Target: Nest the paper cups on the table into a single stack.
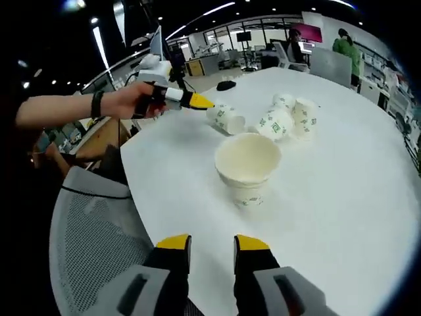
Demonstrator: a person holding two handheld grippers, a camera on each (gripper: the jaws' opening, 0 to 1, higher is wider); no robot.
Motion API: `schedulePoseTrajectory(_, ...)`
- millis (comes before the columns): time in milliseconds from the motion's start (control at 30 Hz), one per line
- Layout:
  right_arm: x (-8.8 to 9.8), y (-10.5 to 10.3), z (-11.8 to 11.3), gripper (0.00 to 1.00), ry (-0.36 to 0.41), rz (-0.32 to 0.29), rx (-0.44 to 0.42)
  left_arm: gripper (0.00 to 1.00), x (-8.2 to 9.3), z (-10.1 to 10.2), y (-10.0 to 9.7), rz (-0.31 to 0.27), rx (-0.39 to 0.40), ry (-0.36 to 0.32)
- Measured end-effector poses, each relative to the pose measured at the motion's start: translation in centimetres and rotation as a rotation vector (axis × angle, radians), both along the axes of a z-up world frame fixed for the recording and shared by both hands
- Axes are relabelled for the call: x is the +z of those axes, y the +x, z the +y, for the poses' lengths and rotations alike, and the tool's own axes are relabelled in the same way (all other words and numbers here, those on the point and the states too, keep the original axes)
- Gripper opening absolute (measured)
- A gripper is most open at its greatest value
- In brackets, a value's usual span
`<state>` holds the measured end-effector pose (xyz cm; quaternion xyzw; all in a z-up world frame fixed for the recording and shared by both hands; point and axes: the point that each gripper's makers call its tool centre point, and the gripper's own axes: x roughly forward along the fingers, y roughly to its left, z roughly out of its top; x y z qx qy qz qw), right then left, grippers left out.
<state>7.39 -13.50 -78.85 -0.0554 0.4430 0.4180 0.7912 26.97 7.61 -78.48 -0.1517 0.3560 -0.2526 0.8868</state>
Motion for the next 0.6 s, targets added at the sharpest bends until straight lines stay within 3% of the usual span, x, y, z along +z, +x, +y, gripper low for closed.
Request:
schedulePoseTrajectory(200, -0.2, -0.5, -0.6, 0.23, 0.007, 0.018, -0.033, 0.55, -0.8, -1.3, 0.7, 0.019, -0.065, -0.022)
schedulePoseTrajectory(333, -0.2, -0.5, -0.6, 0.23, 0.01, 0.016, -0.046, 0.43, -0.5, -1.9, 0.4, 0.018, -0.071, -0.053)
schedulePoseTrajectory(600, 0.1, -0.3, -0.5, 0.22, 0.016, 0.01, -0.049, 0.17, -0.1, -4.1, -1.9, 0.005, -0.142, -0.05)
